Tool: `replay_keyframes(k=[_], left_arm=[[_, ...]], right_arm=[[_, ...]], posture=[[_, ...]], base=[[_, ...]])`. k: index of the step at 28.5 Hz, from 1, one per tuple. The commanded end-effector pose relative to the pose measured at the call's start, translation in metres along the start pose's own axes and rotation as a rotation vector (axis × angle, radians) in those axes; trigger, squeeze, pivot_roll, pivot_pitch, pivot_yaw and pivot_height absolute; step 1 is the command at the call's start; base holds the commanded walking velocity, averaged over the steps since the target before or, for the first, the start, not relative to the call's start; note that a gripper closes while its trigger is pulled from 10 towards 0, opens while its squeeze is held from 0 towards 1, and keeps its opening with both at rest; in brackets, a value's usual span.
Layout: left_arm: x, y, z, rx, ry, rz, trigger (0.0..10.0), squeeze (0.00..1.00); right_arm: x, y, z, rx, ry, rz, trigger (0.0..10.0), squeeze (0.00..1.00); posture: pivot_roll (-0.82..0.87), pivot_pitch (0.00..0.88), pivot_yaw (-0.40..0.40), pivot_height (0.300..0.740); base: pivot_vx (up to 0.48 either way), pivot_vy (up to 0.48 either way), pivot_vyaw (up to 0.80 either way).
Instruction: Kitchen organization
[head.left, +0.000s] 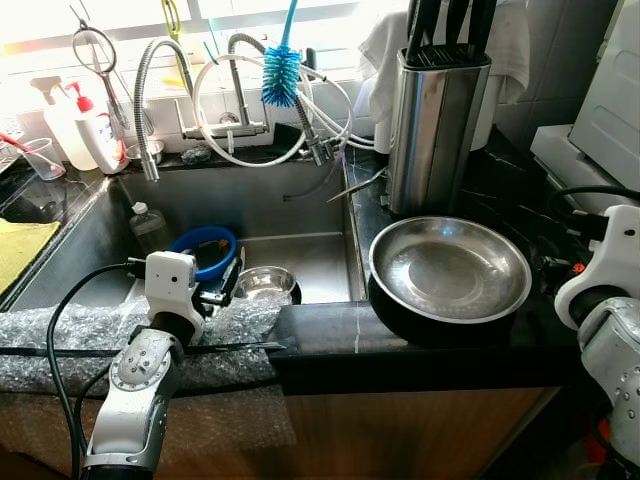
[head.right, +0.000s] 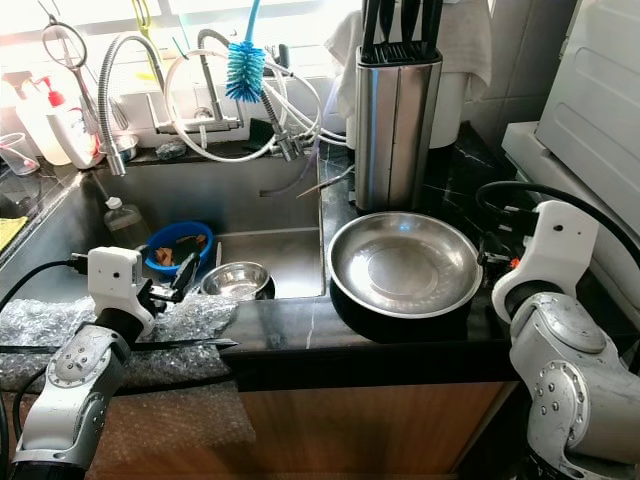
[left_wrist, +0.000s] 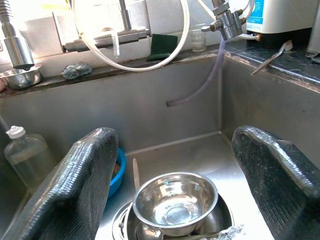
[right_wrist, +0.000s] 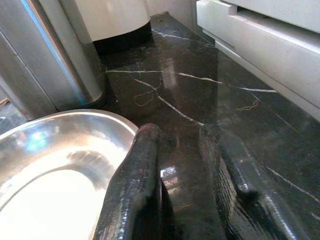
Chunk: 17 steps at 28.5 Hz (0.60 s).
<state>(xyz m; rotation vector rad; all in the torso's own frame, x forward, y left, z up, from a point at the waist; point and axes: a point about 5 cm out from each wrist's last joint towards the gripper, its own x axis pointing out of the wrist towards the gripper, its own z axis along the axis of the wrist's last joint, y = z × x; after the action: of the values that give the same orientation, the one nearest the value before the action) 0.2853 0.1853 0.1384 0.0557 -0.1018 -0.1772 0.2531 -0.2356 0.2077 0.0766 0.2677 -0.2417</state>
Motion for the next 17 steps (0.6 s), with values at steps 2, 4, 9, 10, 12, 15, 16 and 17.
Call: replay_keyframes(k=[2, 4, 9, 10, 12, 15, 16, 17], left_arm=[[0.0017, -0.0016, 0.0, 0.02, 0.009, -0.011, 10.0, 0.0], [0.0018, -0.0031, 0.0008, 0.017, 0.005, -0.019, 10.0, 0.0], [0.004, -0.002, 0.0018, 0.019, 0.003, -0.021, 10.0, 0.0], [0.0043, -0.0022, 0.0018, 0.019, 0.003, -0.021, 10.0, 0.0], [0.0051, -0.0033, 0.0019, 0.019, 0.003, -0.027, 10.0, 0.0], [0.0054, -0.0036, 0.002, 0.02, 0.004, -0.028, 10.0, 0.0], [0.0054, -0.0036, 0.002, 0.019, 0.004, -0.028, 10.0, 0.0], [0.0054, -0.0036, 0.002, 0.019, 0.004, -0.028, 10.0, 0.0]], right_arm=[[0.0021, 0.0043, -0.0016, -0.006, 0.018, 0.01, 10.0, 0.0], [0.0023, 0.005, -0.0019, -0.002, 0.018, 0.01, 10.0, 0.0], [0.003, 0.008, -0.0011, -0.01, 0.014, 0.023, 10.0, 0.0], [0.0031, 0.0082, -0.0014, -0.011, 0.015, 0.024, 10.0, 0.0], [0.003, 0.0081, -0.0023, -0.006, 0.019, 0.017, 10.0, 0.0], [0.0029, 0.0075, -0.0029, -0.003, 0.024, 0.012, 10.0, 0.0], [0.0028, 0.0074, -0.0032, 0.0, 0.025, 0.01, 10.0, 0.0], [0.0028, 0.0074, -0.0032, 0.0, 0.025, 0.01, 10.0, 0.0]], posture=[[-0.16, 0.0, 0.076, 0.74], [-0.15, 0.0, 0.078, 0.74], [-0.16, 0.0, 0.084, 0.74], [-0.16, 0.0, 0.084, 0.74], [-0.15, 0.0, 0.083, 0.74], [-0.16, 0.0, 0.085, 0.74], [-0.16, 0.0, 0.086, 0.74], [-0.16, 0.0, 0.086, 0.74]], base=[[0.0, 0.0, 0.0], [0.0, 0.0, 0.0], [0.0, 0.0, 0.0], [0.0, 0.0, 0.0], [0.0, 0.0, 0.0], [0.0, 0.0, 0.0], [0.0, 0.0, 0.0], [0.0, 0.0, 0.0]])
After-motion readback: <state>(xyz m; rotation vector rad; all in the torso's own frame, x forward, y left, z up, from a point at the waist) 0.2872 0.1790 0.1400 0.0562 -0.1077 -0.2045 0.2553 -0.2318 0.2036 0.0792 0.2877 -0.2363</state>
